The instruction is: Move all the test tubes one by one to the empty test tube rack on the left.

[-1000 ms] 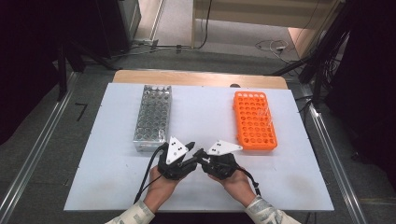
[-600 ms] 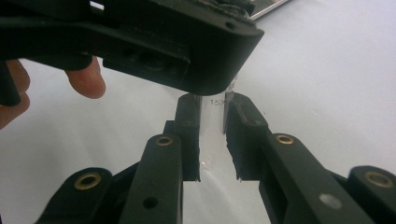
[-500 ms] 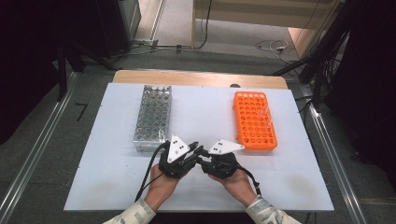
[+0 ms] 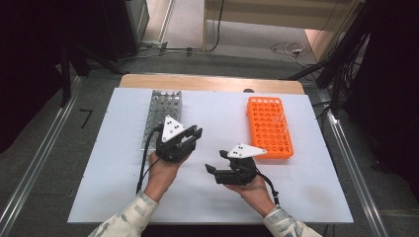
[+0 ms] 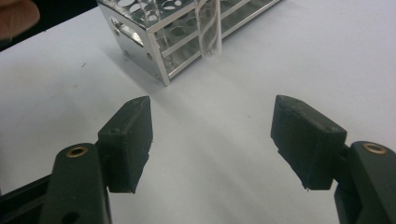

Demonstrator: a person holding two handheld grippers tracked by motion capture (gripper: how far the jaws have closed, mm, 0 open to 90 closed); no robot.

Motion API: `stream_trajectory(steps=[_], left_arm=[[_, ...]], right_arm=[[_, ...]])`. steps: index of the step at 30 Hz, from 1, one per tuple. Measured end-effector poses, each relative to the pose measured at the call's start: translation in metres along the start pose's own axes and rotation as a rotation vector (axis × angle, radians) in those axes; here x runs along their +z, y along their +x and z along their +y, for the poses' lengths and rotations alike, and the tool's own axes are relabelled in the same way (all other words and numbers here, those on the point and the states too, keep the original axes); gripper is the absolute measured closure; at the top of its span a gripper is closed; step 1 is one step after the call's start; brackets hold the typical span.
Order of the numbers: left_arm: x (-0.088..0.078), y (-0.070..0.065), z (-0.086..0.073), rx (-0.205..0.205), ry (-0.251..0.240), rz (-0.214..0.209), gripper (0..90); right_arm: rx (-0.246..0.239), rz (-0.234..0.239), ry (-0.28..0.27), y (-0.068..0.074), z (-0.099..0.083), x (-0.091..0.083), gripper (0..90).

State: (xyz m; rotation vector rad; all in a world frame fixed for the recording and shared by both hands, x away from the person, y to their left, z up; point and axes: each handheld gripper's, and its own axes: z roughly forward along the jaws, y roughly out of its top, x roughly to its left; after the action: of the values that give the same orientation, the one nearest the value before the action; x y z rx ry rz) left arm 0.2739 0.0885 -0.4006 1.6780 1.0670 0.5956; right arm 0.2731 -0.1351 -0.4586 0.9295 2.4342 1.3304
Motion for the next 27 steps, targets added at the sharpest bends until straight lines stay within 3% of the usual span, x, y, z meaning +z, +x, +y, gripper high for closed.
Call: stream_trajectory(steps=[10, 21, 27], left_arm=[[-0.013, 0.033, 0.008, -0.041, -0.035, 0.091, 74.9], [-0.020, 0.045, 0.003, -0.025, -0.027, 0.156, 74.8], [-0.022, 0.049, 0.002, -0.026, -0.026, 0.171, 74.9]], right_arm=[[0.017, -0.019, -0.005, -0.005, 0.000, -0.004, 28.4], [0.023, -0.035, -0.011, -0.010, -0.002, -0.010, 28.4], [0.027, -0.039, -0.010, -0.012, -0.002, -0.011, 28.4]])
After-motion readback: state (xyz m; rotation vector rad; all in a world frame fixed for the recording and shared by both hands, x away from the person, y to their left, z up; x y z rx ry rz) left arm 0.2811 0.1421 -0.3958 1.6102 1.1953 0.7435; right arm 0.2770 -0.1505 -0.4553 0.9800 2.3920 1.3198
